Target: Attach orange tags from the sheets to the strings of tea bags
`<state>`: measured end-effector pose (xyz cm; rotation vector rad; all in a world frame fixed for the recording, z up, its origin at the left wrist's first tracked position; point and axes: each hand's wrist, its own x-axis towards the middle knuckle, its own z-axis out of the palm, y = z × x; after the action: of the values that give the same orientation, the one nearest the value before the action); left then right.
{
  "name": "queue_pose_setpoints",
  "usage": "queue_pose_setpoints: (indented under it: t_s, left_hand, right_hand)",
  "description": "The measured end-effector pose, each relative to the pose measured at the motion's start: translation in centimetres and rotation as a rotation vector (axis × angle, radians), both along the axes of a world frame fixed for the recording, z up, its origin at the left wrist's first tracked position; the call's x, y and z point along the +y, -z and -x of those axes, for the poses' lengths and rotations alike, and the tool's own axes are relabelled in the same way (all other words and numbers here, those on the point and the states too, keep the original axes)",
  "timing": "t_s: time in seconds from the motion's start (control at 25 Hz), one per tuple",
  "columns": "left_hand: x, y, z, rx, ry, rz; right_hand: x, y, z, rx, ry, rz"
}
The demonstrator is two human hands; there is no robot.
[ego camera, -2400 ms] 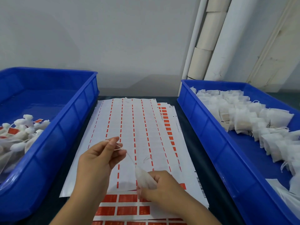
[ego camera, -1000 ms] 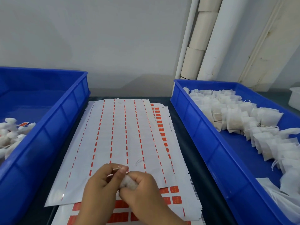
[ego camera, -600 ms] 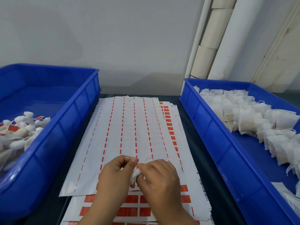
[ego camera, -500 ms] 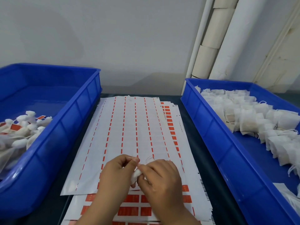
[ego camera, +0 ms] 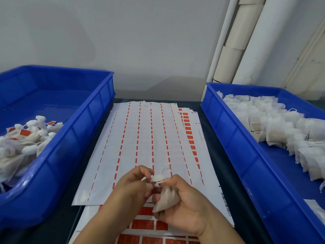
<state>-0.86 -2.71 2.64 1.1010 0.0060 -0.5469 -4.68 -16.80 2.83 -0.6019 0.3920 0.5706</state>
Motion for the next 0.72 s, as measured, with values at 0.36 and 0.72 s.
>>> queue_pose_setpoints:
  t_s: [0.36, 0.72]
  left_hand:
    - [0.7, 0.0, 0.7, -0.799, -0.140, -0.872]
    - [2.5, -1.8, -1.4, -0.947, -0.160, -1.287]
  right_hand:
    - [-0.4, 0.5, 0.2, -0.096, 0.090, 0.273]
    - [-1.3, -0.3, 1.0, -0.104, 0.136, 0.347]
